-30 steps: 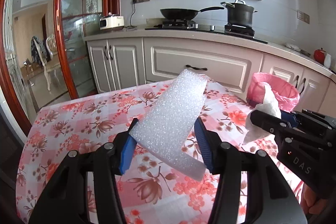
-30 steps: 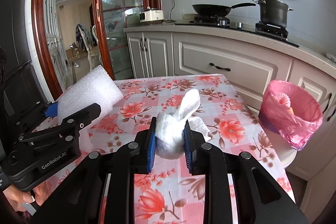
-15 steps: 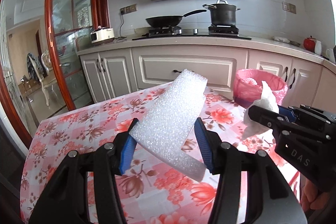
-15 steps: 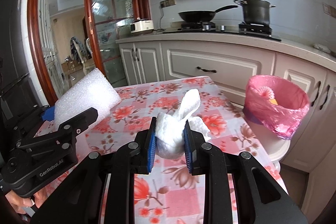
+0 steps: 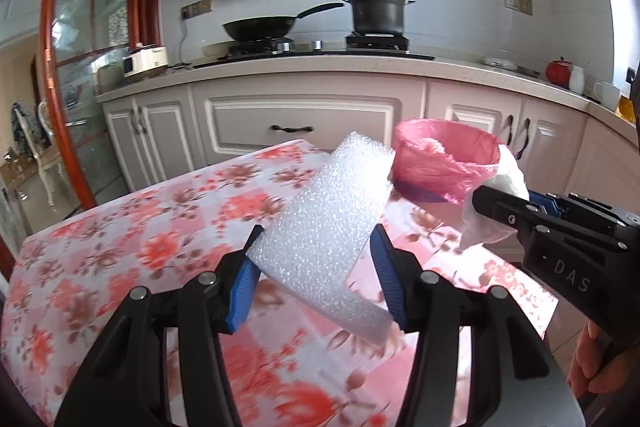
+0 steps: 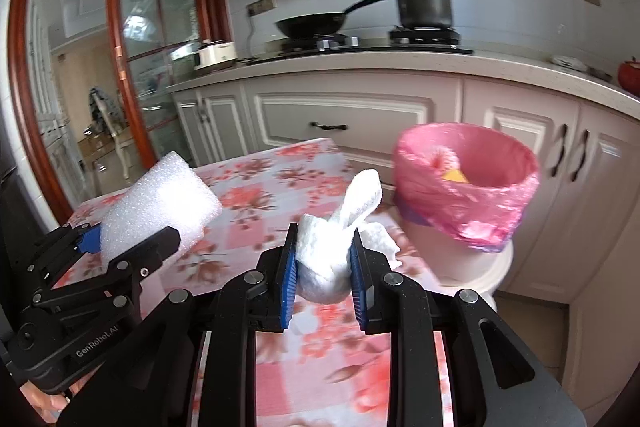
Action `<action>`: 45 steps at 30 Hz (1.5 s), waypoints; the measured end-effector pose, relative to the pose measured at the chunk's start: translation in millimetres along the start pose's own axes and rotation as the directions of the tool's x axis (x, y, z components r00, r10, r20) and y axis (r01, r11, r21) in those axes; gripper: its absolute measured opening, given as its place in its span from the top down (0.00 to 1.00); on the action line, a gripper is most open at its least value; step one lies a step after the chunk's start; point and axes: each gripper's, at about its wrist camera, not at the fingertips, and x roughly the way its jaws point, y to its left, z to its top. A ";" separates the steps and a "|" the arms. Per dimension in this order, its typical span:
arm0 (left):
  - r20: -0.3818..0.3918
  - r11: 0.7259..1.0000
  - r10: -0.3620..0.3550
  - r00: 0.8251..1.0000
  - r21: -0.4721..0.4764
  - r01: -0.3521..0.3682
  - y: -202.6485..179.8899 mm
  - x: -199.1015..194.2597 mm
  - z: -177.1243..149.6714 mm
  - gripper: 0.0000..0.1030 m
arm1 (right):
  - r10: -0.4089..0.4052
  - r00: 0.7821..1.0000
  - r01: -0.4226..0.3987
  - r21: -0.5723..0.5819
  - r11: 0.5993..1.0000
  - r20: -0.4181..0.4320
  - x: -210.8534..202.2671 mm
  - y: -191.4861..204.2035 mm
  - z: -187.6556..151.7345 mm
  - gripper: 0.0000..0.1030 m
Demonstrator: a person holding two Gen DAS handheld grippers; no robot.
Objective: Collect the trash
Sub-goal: 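Carry the foam block and tissue over the pink bin and release both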
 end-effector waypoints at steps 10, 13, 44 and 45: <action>0.023 0.996 -0.088 0.996 0.021 0.087 -43.1 54.3 32.3 0.50 | -0.101 0.995 0.100 0.029 0.995 0.016 18.9 -62.8 20.7 0.77; 0.031 0.994 -0.107 0.994 0.032 0.106 -53.6 69.5 45.6 0.50 | -0.126 0.992 0.125 0.030 0.992 0.028 26.0 -78.3 33.0 0.77; 0.053 0.960 -0.280 0.958 0.017 0.280 -134.9 265.3 176.6 0.18 | -0.176 0.983 0.175 0.028 0.984 0.048 142.6 -234.8 111.0 0.38; 0.054 0.961 -0.275 0.960 0.015 0.275 -131.5 263.6 175.5 0.16 | -0.174 0.983 0.172 0.037 0.984 0.053 138.4 -234.9 110.6 0.38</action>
